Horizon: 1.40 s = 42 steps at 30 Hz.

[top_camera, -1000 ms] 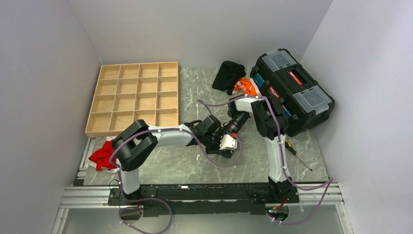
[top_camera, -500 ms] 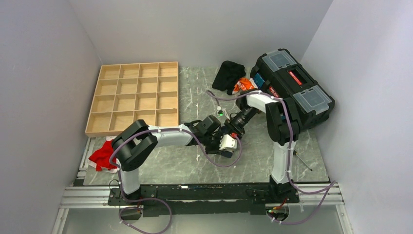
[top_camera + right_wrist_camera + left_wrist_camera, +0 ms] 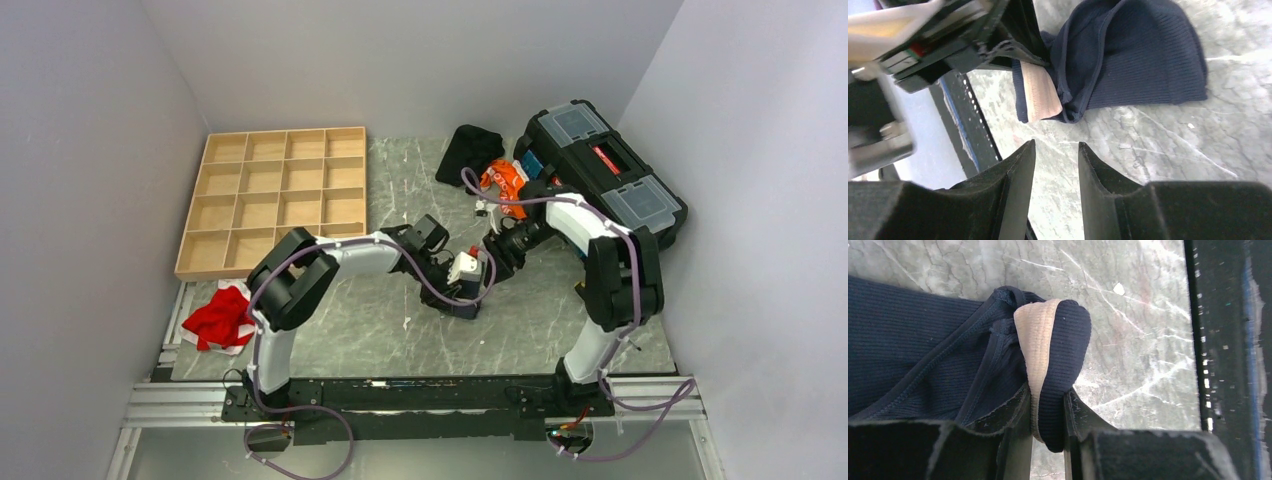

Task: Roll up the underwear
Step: Roll the underwear to the center of the board.

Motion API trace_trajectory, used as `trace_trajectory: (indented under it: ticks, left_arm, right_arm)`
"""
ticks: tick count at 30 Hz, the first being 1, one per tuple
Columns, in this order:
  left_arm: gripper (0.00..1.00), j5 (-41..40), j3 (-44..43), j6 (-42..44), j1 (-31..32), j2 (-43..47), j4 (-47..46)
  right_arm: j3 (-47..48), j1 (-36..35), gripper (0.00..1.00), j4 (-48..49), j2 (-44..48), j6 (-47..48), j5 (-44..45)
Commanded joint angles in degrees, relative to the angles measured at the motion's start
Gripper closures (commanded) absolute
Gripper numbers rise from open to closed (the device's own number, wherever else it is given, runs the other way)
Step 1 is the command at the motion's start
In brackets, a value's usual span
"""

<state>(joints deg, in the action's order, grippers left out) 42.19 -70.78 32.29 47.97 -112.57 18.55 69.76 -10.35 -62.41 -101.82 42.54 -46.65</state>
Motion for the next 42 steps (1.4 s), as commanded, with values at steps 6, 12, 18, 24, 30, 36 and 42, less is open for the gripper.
trace_trajectory:
  ticks: [6,12,18,24,30,36,42]
  left_arm:
    - [1.0,13.53,-12.99,-1.71,-6.09,-13.61,21.0]
    - [1.0,19.87,-26.65,-2.21,-8.16,-25.24,34.15]
    - [1.0,24.01,-36.46,-4.39,-8.46,-33.35,42.66]
    - [1.0,23.83,-39.67,-9.44,-8.55,-36.25,42.95]
    - [1.0,22.65,-41.39,-12.53,-8.57,-37.61,43.48]
    - [1.0,21.47,-42.0,-13.83,-8.53,-38.05,44.37]
    - [1.0,21.79,-42.5,-13.95,-8.5,-37.99,44.91]
  right_arm:
    - [-5.72,1.12,0.61,15.94,13.36,-11.37,3.5]
    - [-10.93,-1.4,0.57,18.97,19.76,-8.49,6.36]
    - [-16.22,-11.2,0.52,22.54,24.44,-7.07,14.98]
    - [-20.07,-21.05,0.45,27.39,26.77,-7.36,24.97]
    - [-21.12,-27.64,0.37,29.34,24.85,-6.14,32.93]
    - [-21.66,-32.06,0.36,30.89,21.79,-4.57,38.33]
    - [-23.18,-35.06,0.38,34.19,18.53,-3.97,43.73]
